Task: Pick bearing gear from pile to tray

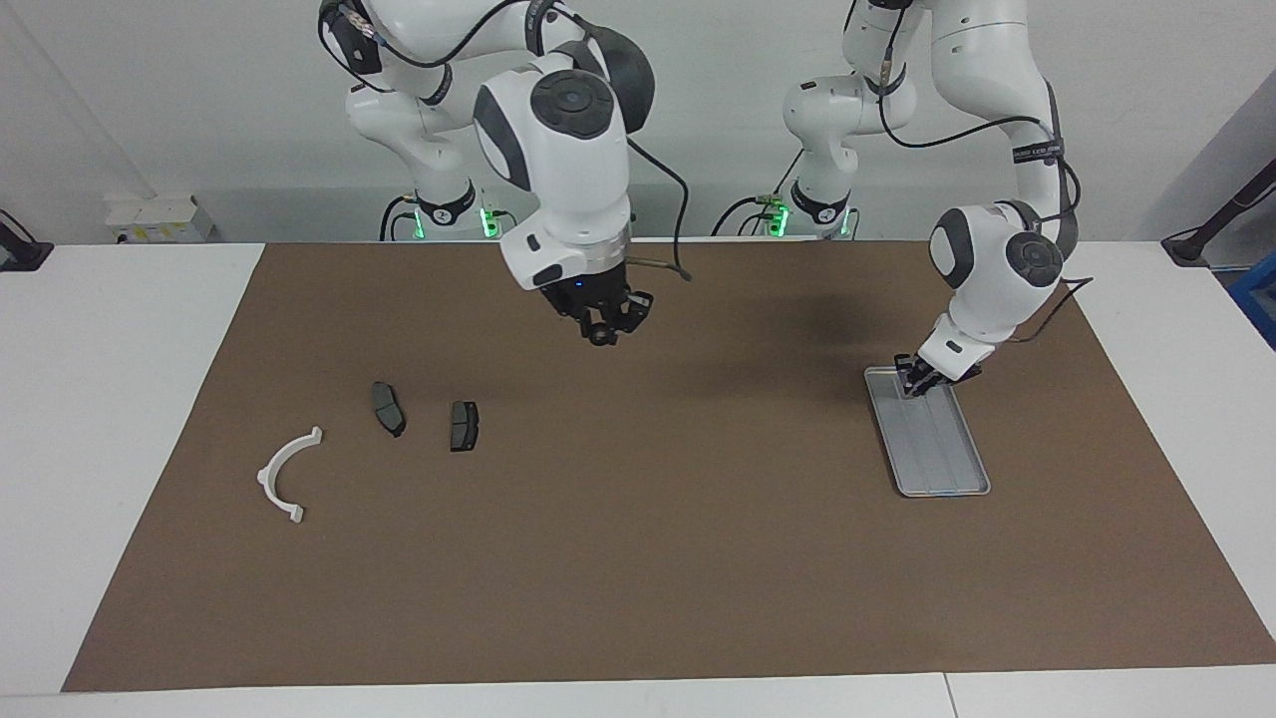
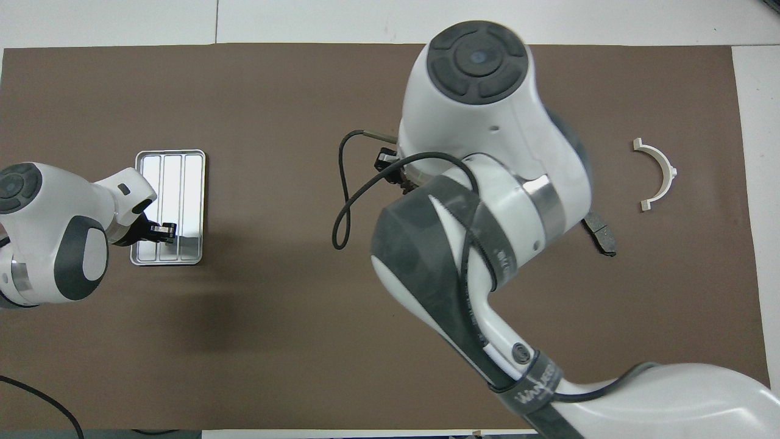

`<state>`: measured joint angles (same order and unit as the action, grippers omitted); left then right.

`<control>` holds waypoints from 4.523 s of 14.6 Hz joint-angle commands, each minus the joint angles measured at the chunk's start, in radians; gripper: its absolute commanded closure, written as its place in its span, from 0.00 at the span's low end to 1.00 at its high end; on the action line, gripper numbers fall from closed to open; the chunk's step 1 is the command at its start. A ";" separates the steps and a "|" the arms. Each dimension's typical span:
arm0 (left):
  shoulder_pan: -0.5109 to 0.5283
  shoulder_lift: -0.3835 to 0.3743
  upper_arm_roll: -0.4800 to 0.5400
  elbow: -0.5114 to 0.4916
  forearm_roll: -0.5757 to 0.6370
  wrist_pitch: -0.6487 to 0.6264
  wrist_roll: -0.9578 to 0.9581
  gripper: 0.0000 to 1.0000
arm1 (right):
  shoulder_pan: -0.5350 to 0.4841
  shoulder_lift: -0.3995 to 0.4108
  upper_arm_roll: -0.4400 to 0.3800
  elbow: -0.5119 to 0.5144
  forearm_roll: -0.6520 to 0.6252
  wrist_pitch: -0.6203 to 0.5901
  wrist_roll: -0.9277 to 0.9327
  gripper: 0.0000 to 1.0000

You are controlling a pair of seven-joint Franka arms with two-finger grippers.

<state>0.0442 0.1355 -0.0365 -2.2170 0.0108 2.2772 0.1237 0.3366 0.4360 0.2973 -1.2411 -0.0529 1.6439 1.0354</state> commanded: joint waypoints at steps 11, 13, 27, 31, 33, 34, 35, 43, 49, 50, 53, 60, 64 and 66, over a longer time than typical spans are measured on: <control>-0.010 -0.020 0.001 0.107 -0.087 -0.144 -0.028 0.00 | 0.113 0.225 -0.009 -0.288 -0.212 0.605 0.316 1.00; -0.017 -0.027 -0.008 0.135 -0.088 -0.174 -0.076 0.00 | 0.111 0.246 -0.012 -0.301 -0.238 0.639 0.316 1.00; -0.294 -0.031 -0.006 0.161 -0.086 -0.133 -0.545 0.00 | -0.094 0.158 0.028 -0.050 -0.102 0.281 0.059 0.00; -0.512 0.099 -0.005 0.300 -0.006 -0.111 -0.963 0.00 | -0.139 0.144 0.028 -0.052 -0.097 0.235 -0.029 0.00; -0.605 0.240 -0.002 0.431 0.040 -0.110 -1.126 0.00 | -0.152 0.139 0.028 -0.052 -0.096 0.226 -0.073 0.00; -0.622 0.292 0.000 0.482 0.050 -0.102 -1.169 0.00 | -0.160 0.133 0.028 -0.054 -0.096 0.218 -0.098 0.00; -0.624 0.303 0.000 0.485 0.057 -0.070 -1.174 0.00 | -0.172 0.133 0.028 -0.052 -0.096 0.211 -0.132 0.00; -0.645 0.369 0.006 0.482 0.075 -0.028 -1.203 0.00 | -0.283 -0.006 -0.081 -0.179 -0.047 0.211 -0.772 0.00; -0.659 0.366 0.003 0.479 0.078 -0.054 -1.250 0.04 | -0.283 -0.144 -0.231 -0.300 0.005 0.209 -1.070 0.00; -0.659 0.366 0.003 0.476 0.078 -0.053 -1.250 0.08 | -0.287 -0.181 -0.242 -0.331 0.005 0.209 -1.098 0.00; -0.658 0.368 0.001 0.474 0.074 -0.053 -1.250 0.29 | -0.289 -0.284 -0.285 -0.386 0.005 0.154 -1.152 0.00; -0.601 0.308 0.003 0.477 0.077 -0.134 -1.189 0.98 | -0.291 -0.460 -0.303 -0.386 0.007 -0.077 -1.144 0.00; -0.448 0.210 0.000 0.436 0.066 -0.232 -0.911 0.96 | -0.309 -0.470 -0.303 -0.386 0.061 -0.091 -1.095 0.00; -0.336 0.188 -0.002 0.412 0.035 -0.235 -0.711 0.96 | -0.309 -0.465 -0.303 -0.388 0.061 -0.079 -1.085 0.00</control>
<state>-0.3914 0.3760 -0.0245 -1.7452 0.0615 2.0515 -0.7517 0.0435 -0.0204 -0.0115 -1.6026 -0.0193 1.5456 -0.0687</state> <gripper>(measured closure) 0.643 0.000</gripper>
